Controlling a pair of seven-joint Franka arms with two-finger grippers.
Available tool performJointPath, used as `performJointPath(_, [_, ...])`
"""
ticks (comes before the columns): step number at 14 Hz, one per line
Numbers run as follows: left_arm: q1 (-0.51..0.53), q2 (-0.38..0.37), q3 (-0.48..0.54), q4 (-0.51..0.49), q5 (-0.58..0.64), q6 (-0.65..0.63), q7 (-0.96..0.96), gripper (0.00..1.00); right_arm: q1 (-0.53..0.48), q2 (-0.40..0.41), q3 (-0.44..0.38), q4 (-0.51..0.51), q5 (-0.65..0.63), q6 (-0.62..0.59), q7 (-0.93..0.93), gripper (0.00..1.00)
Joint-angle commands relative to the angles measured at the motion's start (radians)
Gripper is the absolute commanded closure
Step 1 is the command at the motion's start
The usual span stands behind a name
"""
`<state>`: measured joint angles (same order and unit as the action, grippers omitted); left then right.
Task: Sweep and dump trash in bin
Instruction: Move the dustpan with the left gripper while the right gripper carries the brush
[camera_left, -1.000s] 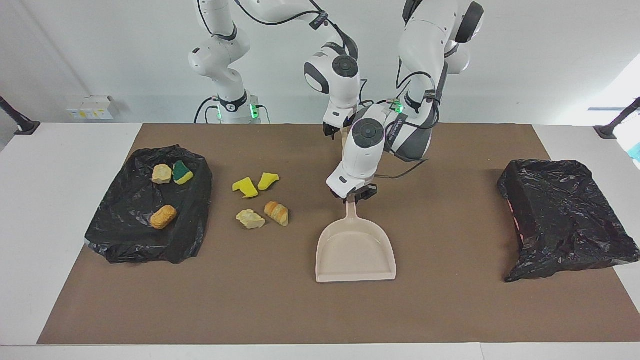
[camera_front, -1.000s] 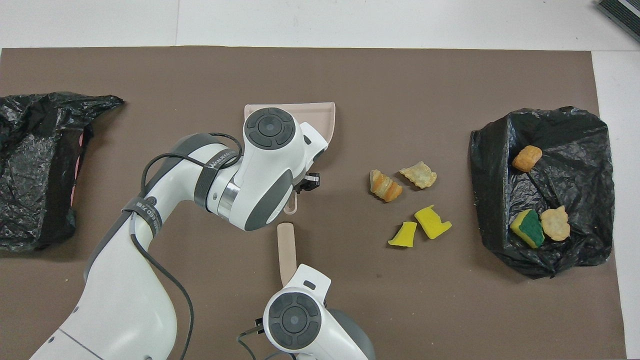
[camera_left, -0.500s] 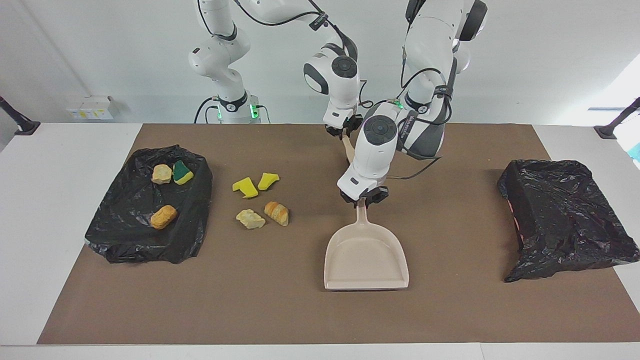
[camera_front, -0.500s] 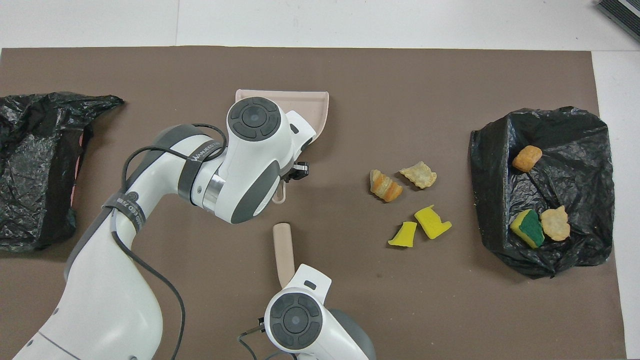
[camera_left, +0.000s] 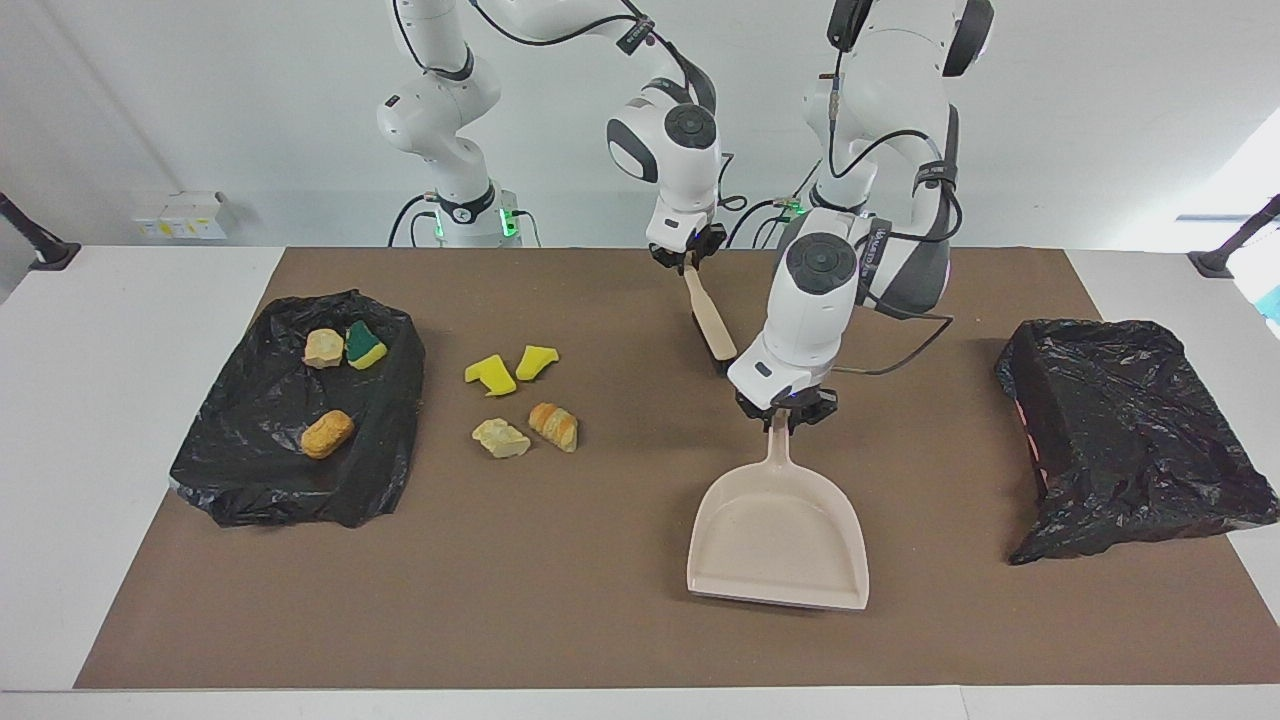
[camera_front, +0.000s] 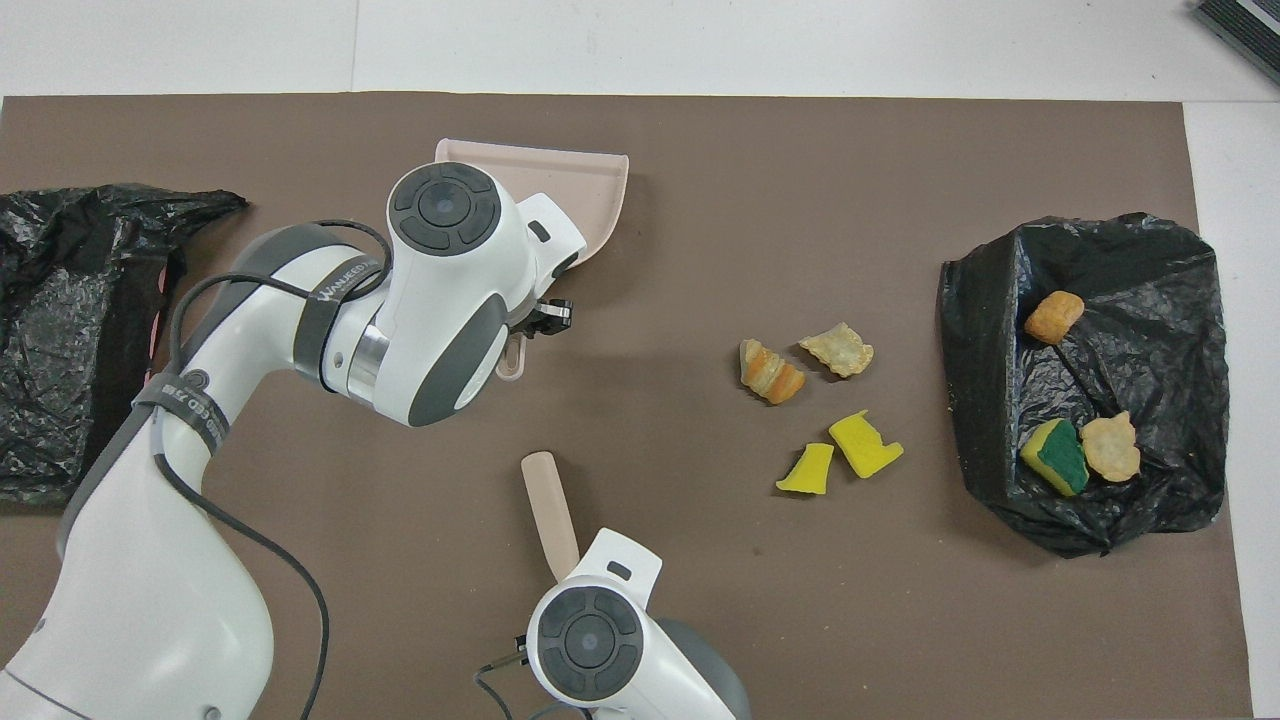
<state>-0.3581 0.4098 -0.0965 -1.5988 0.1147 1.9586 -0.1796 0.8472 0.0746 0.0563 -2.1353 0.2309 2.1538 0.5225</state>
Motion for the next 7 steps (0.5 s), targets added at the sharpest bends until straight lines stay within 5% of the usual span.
performJointPath(1, [0.037, -0.023, -0.005, -0.003, 0.031, -0.069, 0.212, 1.0, -0.025, -0.058, 0.0, 0.015, -0.028, -0.075, 0.031, 1.0])
performJointPath(7, [0.083, -0.039, -0.005, -0.03, 0.031, -0.102, 0.577, 1.0, -0.166, -0.255, 0.0, 0.021, -0.119, -0.355, 0.034, 1.0])
